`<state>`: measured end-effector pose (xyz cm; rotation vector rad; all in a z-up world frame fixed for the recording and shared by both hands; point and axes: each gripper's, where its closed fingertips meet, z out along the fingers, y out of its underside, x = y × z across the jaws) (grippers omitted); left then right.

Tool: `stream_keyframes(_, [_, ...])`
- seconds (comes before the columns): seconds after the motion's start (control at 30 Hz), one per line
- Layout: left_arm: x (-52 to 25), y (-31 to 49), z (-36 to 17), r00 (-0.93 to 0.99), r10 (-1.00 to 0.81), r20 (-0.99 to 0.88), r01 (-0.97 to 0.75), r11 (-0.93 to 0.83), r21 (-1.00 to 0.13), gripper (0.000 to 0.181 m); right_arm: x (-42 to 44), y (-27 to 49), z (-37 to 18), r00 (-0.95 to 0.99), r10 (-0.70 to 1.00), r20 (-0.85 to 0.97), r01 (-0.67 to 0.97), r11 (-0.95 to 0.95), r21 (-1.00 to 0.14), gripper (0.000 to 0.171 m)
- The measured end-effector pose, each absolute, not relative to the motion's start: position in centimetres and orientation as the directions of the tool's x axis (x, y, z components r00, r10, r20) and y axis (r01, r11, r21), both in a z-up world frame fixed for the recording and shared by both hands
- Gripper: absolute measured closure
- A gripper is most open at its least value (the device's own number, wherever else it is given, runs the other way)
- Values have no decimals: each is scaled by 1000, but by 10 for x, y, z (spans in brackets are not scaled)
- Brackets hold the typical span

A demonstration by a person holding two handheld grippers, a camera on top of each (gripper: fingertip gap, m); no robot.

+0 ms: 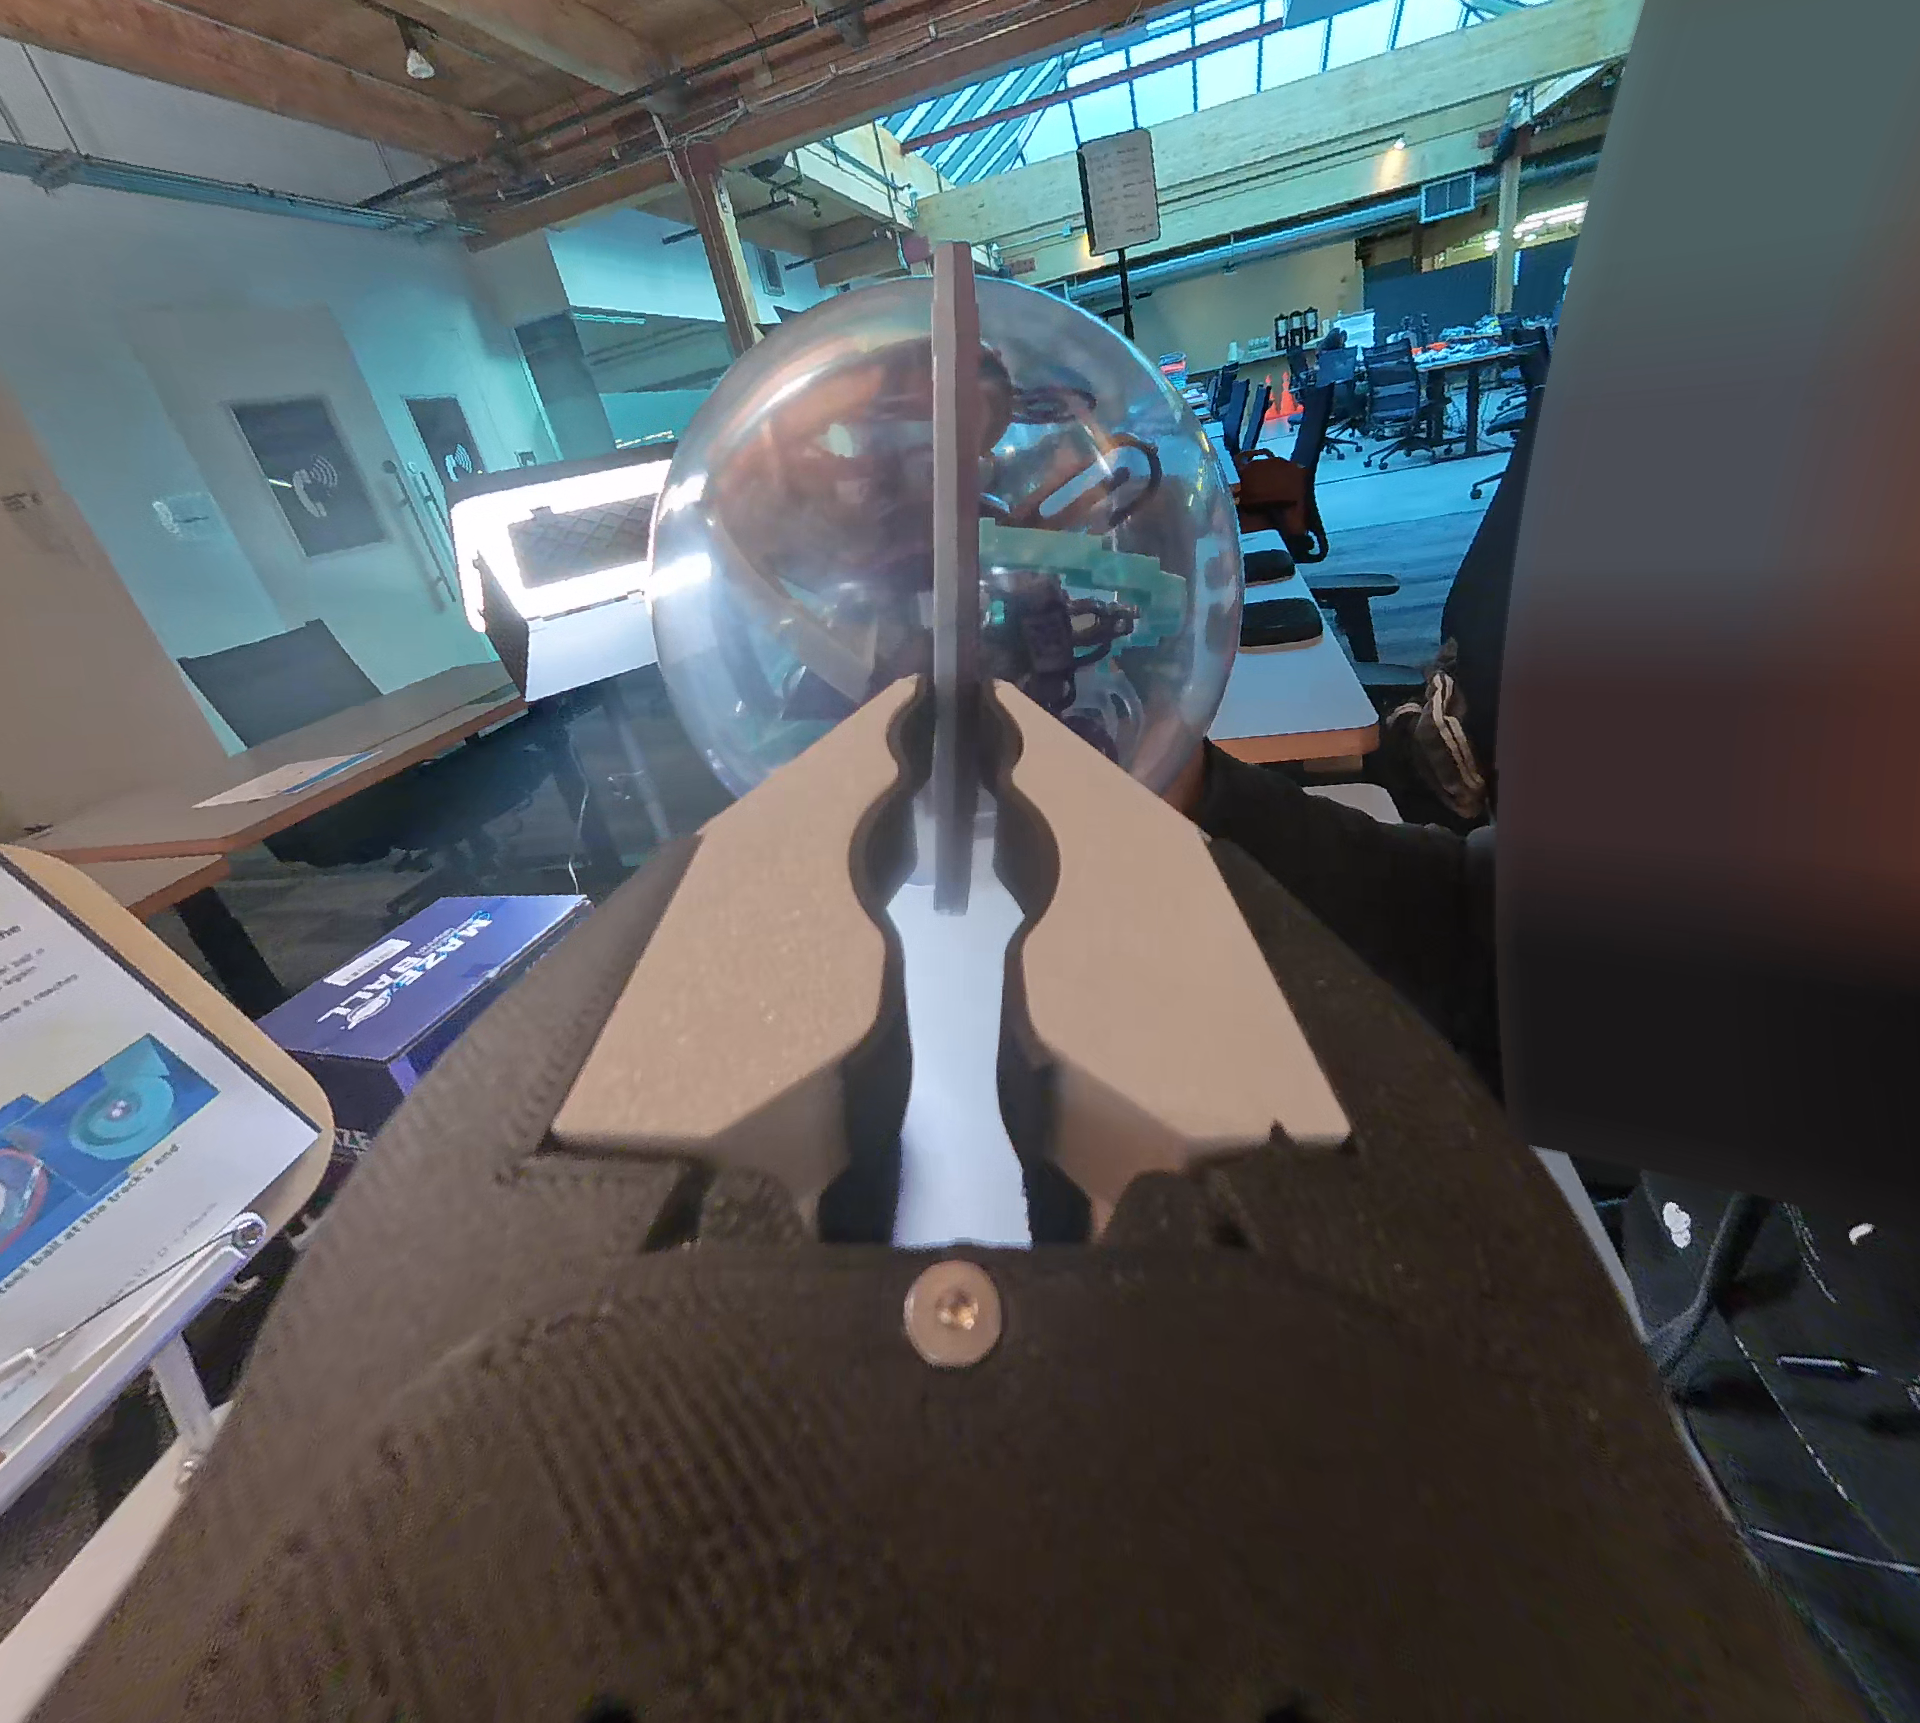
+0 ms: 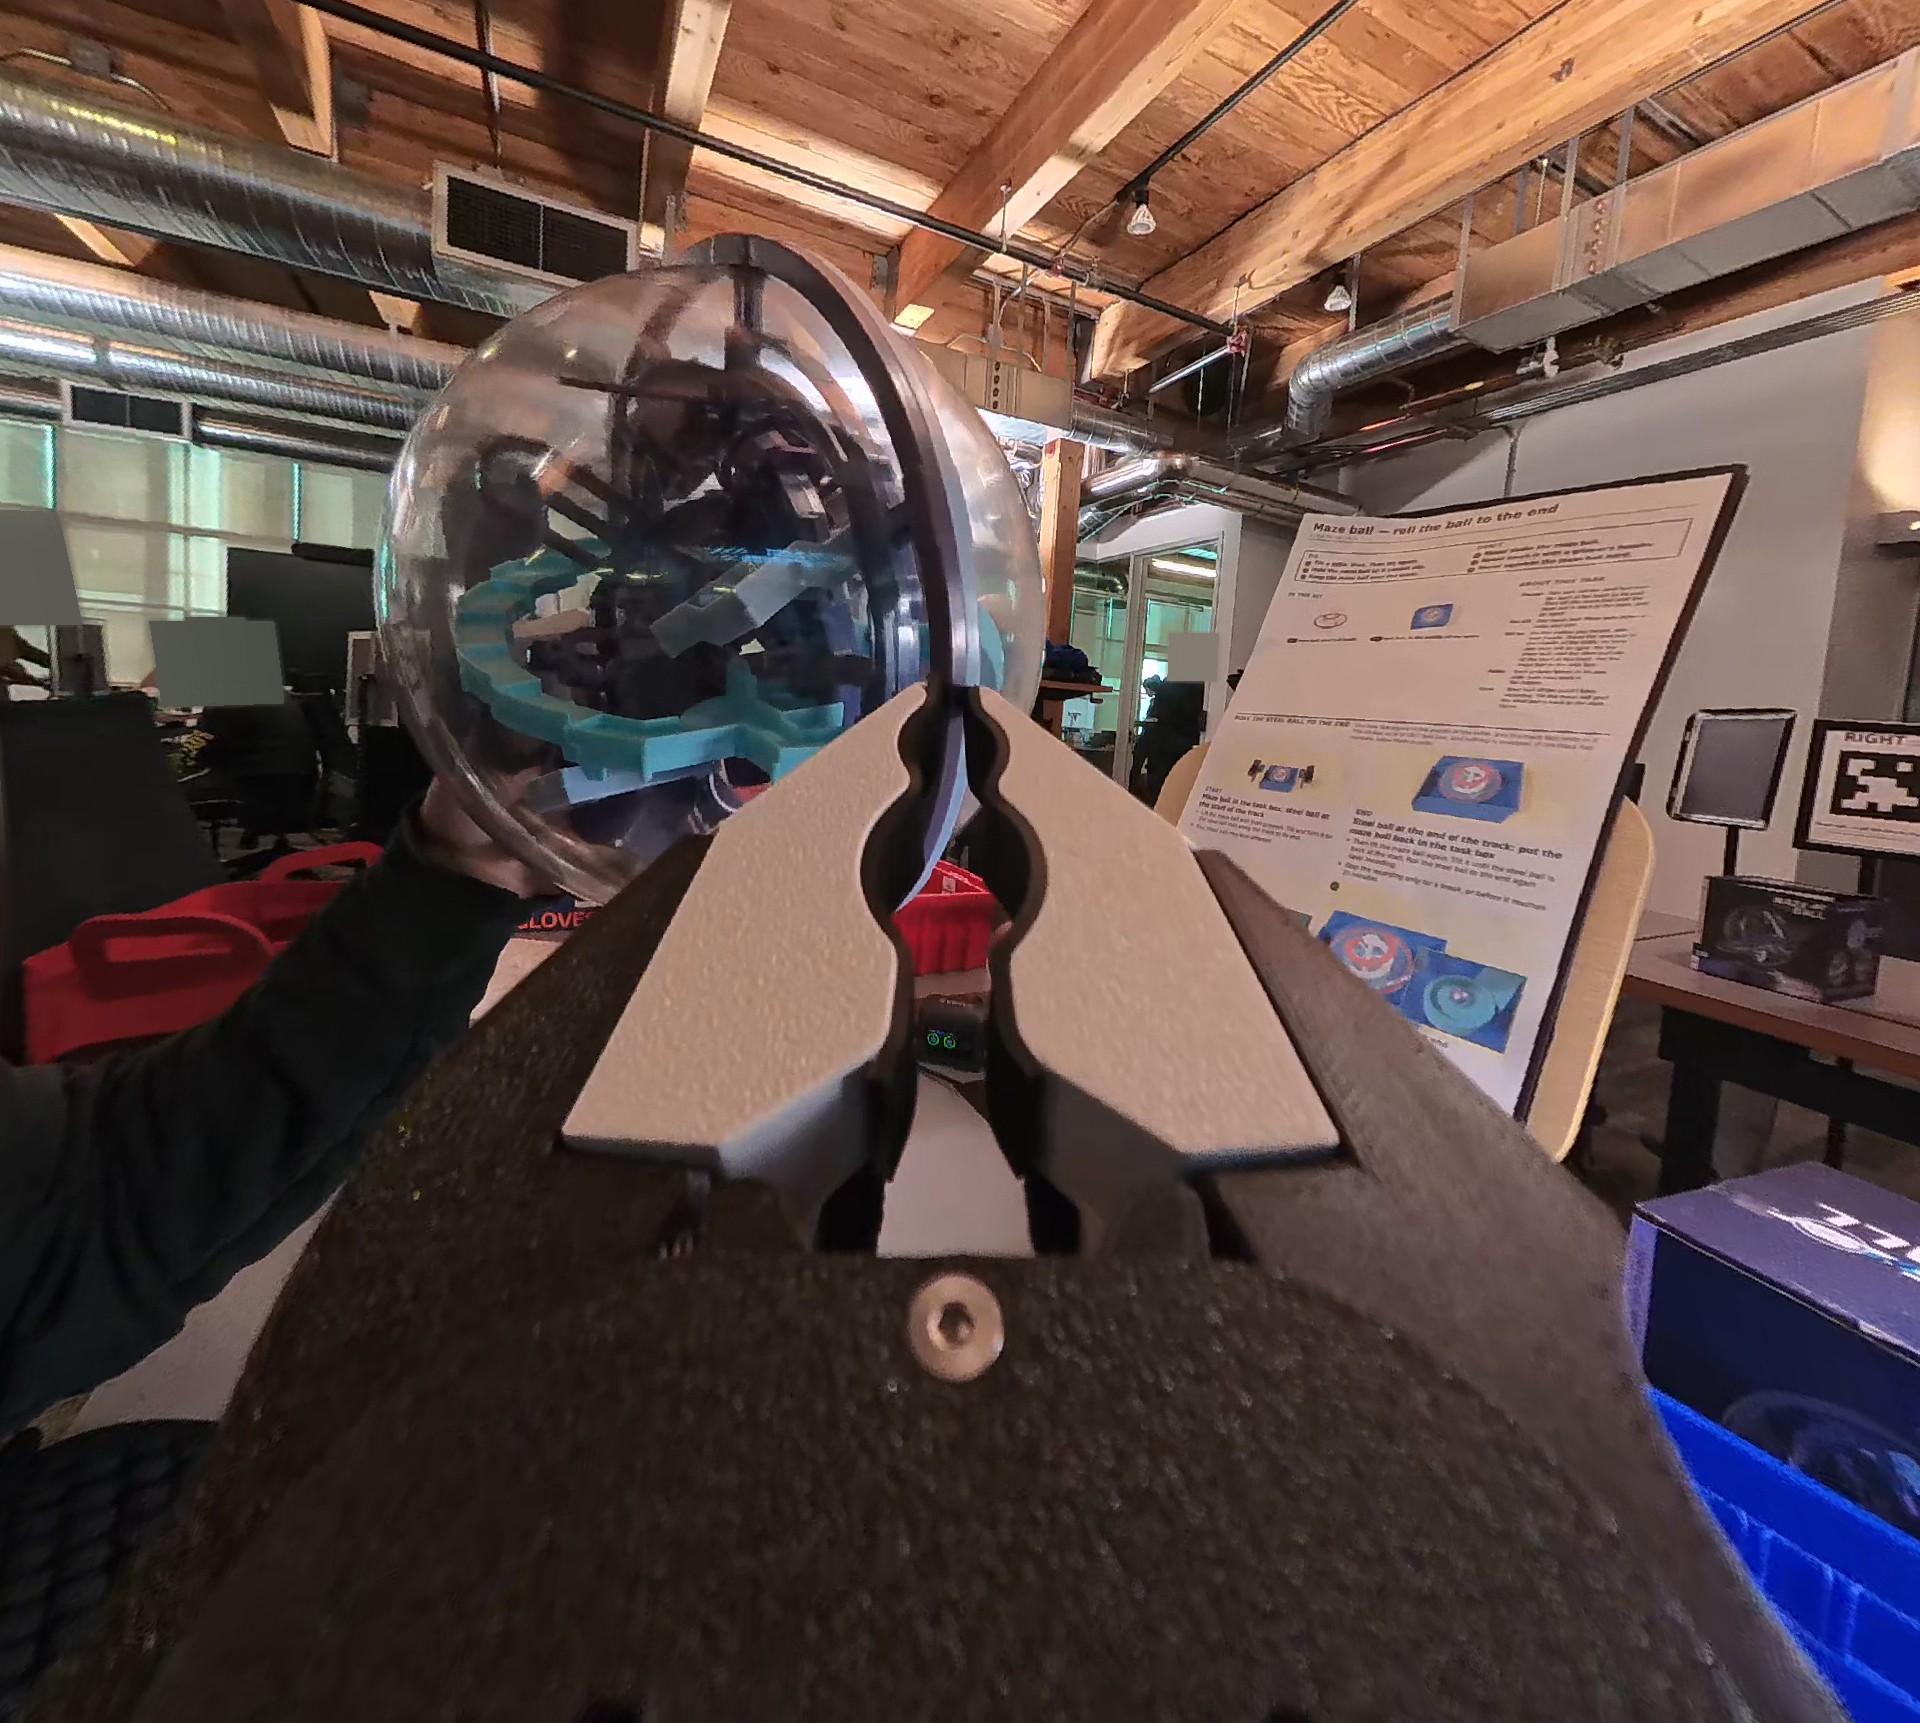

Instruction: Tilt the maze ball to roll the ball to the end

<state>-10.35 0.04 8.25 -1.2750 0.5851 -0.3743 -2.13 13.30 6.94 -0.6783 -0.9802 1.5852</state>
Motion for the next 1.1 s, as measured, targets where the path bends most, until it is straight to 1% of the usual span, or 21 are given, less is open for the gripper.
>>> stream_keyframes(0.77, [-110,3,60,800,-590,-111,26,220,-975,174,-25,135,60,-229,972,47,-467,-67,-882,170])
stream_keyframes(1.1, [-116,3,43,807,-590,-43,78,178,-981,174,-34,138,40,-240,971,0,-421,-104,-901,170])
